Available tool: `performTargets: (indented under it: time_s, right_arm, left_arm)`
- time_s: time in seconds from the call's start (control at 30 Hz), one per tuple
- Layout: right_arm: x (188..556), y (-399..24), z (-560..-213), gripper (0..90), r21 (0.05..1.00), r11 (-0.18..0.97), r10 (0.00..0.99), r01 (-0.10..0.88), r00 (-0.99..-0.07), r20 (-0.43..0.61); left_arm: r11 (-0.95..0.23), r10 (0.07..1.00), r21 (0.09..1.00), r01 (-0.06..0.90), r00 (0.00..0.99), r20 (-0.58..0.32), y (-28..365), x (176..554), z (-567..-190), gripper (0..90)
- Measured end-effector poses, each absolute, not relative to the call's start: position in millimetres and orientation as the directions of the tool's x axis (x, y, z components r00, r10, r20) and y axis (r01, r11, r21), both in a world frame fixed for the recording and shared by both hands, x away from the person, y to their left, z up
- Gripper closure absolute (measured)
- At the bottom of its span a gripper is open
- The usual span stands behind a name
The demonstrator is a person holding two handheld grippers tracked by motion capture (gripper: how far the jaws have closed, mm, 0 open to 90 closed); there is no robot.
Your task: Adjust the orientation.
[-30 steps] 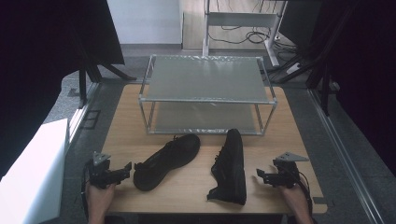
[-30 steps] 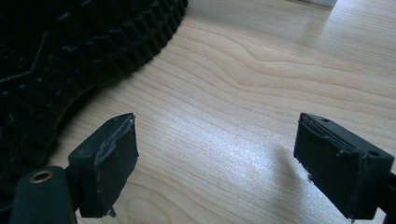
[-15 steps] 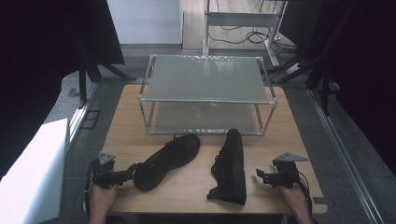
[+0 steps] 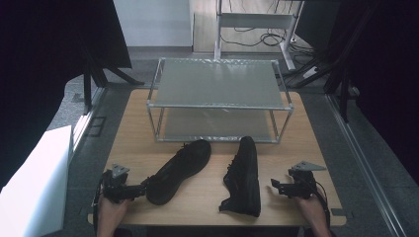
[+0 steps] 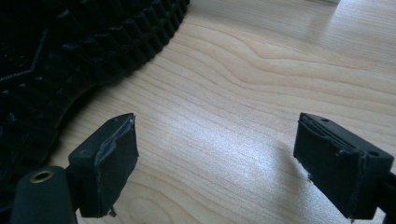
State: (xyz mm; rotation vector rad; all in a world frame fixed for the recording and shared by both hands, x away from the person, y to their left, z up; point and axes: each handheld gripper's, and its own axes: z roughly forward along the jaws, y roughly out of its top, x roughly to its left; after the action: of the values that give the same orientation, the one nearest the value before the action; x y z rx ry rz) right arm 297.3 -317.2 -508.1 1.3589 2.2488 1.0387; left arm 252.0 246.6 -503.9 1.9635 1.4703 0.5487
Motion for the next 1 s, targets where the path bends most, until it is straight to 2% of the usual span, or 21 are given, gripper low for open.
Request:
performTargets:
  time_s: [0.63, 1.0]
  right_arm:
    - [297.4, -318.2, -507.7, 13.6, 0.724, 0.275, 0.862, 0.633, -0.496, 0.106]
    - [297.8, -319.0, -507.7, 13.6, 0.727, 0.262, 0.863, 0.635, -0.492, 0.119]
  left_arm:
    - [-0.337, 0.879, 0.677, 0.655, 0.477, -0.024, 188.1, 238.3, -500.4, 0.0]
    - [-0.374, 0.842, 0.685, 0.625, 0.538, -0.032, 161.3, 240.2, -501.8, 0.0]
